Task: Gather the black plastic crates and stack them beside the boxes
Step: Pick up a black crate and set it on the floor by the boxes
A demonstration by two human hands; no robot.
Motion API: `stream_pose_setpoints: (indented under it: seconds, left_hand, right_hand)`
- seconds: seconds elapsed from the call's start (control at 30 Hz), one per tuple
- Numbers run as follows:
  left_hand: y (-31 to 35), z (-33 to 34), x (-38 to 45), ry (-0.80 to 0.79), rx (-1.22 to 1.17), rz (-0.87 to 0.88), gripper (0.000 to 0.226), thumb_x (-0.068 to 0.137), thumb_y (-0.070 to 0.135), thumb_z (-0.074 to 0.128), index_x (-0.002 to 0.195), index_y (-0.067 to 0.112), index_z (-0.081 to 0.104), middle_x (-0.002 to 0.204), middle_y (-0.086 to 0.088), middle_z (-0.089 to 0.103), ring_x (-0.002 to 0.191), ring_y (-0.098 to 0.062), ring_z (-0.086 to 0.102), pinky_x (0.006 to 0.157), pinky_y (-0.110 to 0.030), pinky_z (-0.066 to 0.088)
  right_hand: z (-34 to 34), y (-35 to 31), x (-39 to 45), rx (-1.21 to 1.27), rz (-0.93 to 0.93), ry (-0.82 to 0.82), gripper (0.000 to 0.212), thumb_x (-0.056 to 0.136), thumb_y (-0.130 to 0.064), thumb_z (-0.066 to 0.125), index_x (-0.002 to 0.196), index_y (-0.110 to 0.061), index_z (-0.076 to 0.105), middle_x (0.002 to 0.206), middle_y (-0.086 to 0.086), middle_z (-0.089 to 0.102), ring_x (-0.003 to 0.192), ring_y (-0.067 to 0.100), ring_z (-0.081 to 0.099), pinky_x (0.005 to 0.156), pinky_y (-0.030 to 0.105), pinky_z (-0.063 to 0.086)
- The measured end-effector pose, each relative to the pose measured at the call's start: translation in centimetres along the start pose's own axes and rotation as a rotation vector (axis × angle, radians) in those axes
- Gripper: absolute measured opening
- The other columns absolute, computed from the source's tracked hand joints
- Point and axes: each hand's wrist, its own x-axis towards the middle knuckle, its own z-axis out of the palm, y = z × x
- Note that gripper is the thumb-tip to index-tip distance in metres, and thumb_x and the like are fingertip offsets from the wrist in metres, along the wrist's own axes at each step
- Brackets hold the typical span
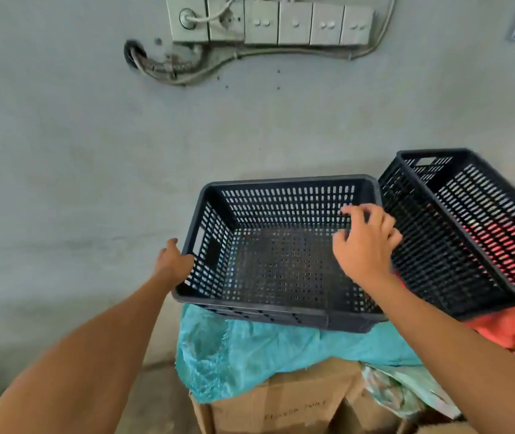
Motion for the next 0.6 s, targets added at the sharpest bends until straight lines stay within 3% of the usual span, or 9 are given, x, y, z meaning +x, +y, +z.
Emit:
stream_pose_setpoints:
  seconds: [0.07,0.13,0.2,0.3,0.43,0.6]
  left_hand:
    - [0.1,1.3,1.3,-0.032,0.026,-0.017,0.069,0.093,0.013,0.051,0.154,0.008,0.019,0.142,-0.026,0.045,0.121,-0.044,0.052,0.093,-0.045,0.047]
    - [-0.2,2.8,2.1,-0.070,0.036,-0.030,0.068,0.091,0.011,0.052,0.152,0.008,0.021,0.134,-0.026,0.052,0.115,-0.042,0.056,0.092,-0.046,0.050]
    - [-0.4,3.8,2.8,-0.057,0.065,-0.029,0.063,0.090,0.010,0.051,0.149,0.008,0.028,0.128,-0.024,0.057,0.108,-0.041,0.060,0.089,-0.048,0.052]
    - [-0.1,4.5,3.9,0.018,0.043,-0.040,0.054,0.091,0.011,0.049,0.143,0.009,0.036,0.120,-0.022,0.060,0.100,-0.039,0.061,0.085,-0.048,0.054]
    - [1.7,5.2,4.7,0.083,-0.073,0.052,0.039,0.097,0.019,0.049,0.136,0.011,0.046,0.106,-0.015,0.063,0.072,-0.023,0.059,0.056,-0.031,0.046]
    - [2.8,5.2,3.6,0.112,-0.170,0.059,0.040,0.092,0.015,0.055,0.132,0.016,0.051,0.092,-0.003,0.064,0.067,-0.014,0.058,0.053,-0.027,0.045]
  right_hand:
    - [1.8,2.6,2.7,-0.063,0.234,-0.117,0.070,0.088,-0.031,0.058,0.150,-0.026,0.026,0.157,0.012,0.023,0.138,0.036,0.024,0.106,0.054,0.025]
    - [3.8,5.0,4.0,0.085,0.510,-0.249,0.076,0.094,-0.036,0.052,0.156,-0.025,0.008,0.160,0.015,0.020,0.137,0.041,0.033,0.106,0.057,0.034]
    - [5.4,6.7,4.1,0.168,0.660,-0.257,0.063,0.100,-0.037,0.041,0.155,-0.018,0.016,0.151,0.017,0.039,0.124,0.044,0.050,0.098,0.055,0.045]
    - [6.5,8.8,4.0,0.154,0.689,-0.179,0.051,0.102,-0.039,0.035,0.148,-0.016,0.030,0.135,0.018,0.057,0.113,0.045,0.059,0.089,0.053,0.048]
    - [7.0,12.7,4.2,0.219,0.702,-0.206,0.041,0.103,-0.039,0.036,0.134,-0.014,0.044,0.118,0.021,0.062,0.102,0.045,0.059,0.088,0.057,0.050]
    - [6.7,14.3,4.2,0.335,0.725,-0.198,0.038,0.100,-0.041,0.044,0.120,-0.010,0.054,0.108,0.018,0.061,0.097,0.042,0.059,0.084,0.050,0.050]
